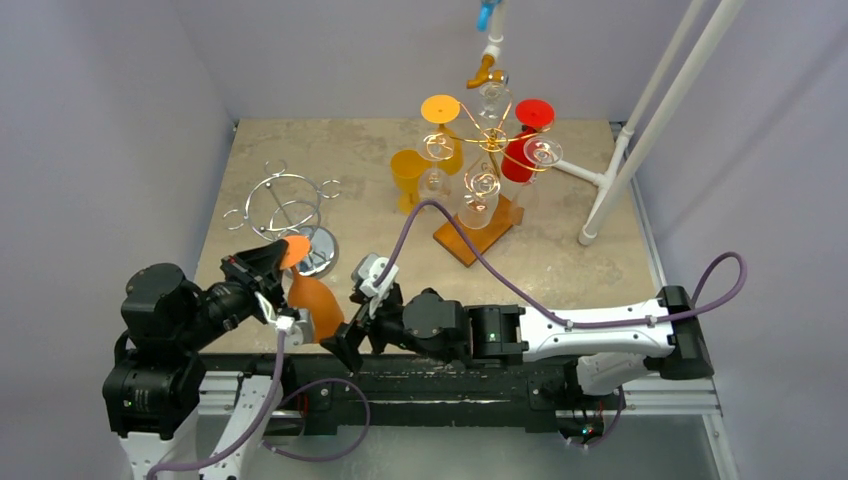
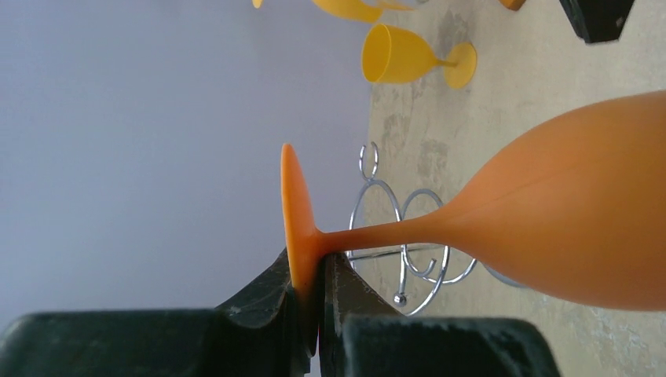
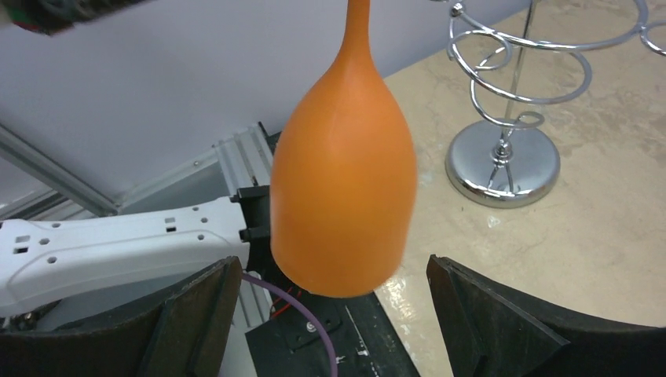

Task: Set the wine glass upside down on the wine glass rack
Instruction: Turn the wine glass upside down at the wine rack.

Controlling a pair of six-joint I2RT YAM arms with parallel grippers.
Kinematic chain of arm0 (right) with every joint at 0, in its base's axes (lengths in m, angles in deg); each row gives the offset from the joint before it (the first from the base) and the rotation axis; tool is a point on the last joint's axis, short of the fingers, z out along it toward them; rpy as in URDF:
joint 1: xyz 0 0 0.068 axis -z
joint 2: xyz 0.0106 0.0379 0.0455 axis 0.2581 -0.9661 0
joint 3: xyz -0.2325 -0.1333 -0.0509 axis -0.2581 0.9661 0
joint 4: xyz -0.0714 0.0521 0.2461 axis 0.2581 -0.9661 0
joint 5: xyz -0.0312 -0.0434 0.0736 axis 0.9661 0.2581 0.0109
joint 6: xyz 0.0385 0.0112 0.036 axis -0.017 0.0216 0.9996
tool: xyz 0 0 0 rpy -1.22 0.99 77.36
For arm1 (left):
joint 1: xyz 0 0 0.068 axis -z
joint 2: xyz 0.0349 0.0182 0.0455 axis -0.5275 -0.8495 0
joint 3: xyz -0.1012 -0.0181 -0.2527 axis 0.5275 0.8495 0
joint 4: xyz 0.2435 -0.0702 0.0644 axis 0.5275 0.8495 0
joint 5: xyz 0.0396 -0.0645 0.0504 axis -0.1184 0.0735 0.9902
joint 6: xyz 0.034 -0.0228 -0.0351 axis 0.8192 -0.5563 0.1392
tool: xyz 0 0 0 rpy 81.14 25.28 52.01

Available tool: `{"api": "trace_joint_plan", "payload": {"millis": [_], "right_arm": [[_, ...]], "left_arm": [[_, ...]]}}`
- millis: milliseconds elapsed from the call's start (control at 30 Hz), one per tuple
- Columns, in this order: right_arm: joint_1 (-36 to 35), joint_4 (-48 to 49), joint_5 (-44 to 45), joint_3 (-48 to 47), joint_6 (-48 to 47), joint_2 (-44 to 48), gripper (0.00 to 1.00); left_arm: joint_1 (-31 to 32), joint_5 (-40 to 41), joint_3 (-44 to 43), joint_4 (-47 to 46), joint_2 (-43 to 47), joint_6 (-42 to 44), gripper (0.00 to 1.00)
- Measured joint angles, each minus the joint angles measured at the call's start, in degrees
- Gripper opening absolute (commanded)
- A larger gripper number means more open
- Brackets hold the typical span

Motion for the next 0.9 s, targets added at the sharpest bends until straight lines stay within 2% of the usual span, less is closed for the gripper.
{"api": "trace_joint_plan", "payload": {"millis": [300,633,900], "right_arm": [[2.2,8.2,2.8,6.8,2.0,3.8,0.99],[2.9,11.2,5.9,13.4,5.6,8.7,0.99],[4.3,13.2,7.5,17.0,6.8,15.0,0.99]], "left_arm": [[0.0,5.4,10.8,0.2,1.4,9.0,0.0],[0.0,10.9,12.2,-0.6,-5.2,15.4,0.0],[0.0,13.7,15.3,-4.6,-9.0,16.7,0.0]]}}
